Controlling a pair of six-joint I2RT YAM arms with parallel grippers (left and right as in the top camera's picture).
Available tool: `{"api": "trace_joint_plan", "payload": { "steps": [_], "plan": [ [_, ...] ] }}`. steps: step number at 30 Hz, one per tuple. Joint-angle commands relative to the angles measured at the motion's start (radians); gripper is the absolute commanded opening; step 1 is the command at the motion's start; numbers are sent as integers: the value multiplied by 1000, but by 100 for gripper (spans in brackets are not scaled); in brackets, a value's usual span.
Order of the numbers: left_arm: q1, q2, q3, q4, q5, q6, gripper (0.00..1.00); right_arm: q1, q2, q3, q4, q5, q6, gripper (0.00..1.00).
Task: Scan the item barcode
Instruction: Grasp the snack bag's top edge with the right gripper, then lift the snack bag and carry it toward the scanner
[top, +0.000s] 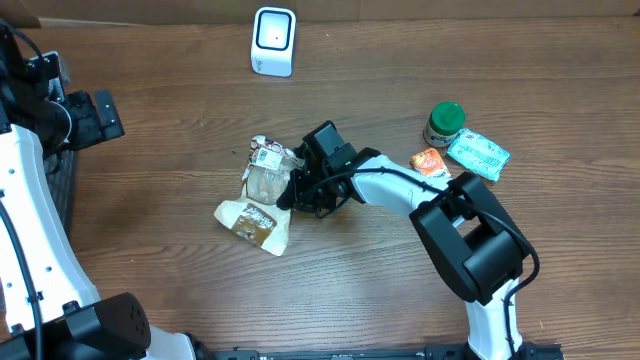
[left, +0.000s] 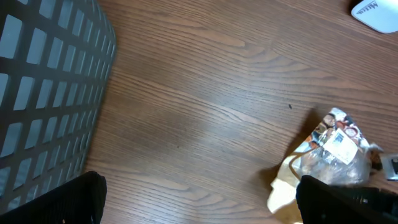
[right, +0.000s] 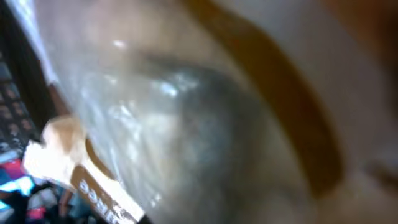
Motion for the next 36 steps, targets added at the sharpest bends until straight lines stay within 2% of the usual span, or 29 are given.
{"api": "trace_joint_plan", "payload": {
  "steps": [1, 6, 10, 13, 15, 19, 25, 29, 36],
  "plan": [
    [-3, -3, 11, 0, 6, 17, 100, -47, 14, 29, -47, -29, -96, 4],
    [-3, -3, 11, 0, 6, 17, 100, -85, -27, 117, -209, -28, -290, 4],
    [-3, -3, 11, 0, 6, 17, 100, -90, -65, 263, -457, 12, -531, 4],
    [-3, -3, 11, 0, 6, 17, 100, -85, -95, 374, -614, 118, -634, 4],
    [-3, -3, 11, 0, 6, 17, 100, -85, -117, 420, -660, 114, -679, 4],
    [-3, -3, 11, 0, 6, 17, 100, -85, -182, 465, -686, 111, -709, 4],
    [-3, -3, 11, 0, 6, 17, 100, -78, -273, 465, -697, 94, -834, 4],
    [-3, -3, 11, 0, 6, 17, 100, -81, -336, 465, -694, -24, -936, 4],
    [-3, -3, 11, 0, 6, 17, 100, -89, -450, 465, -682, -52, -951, 4]
  ]
}}
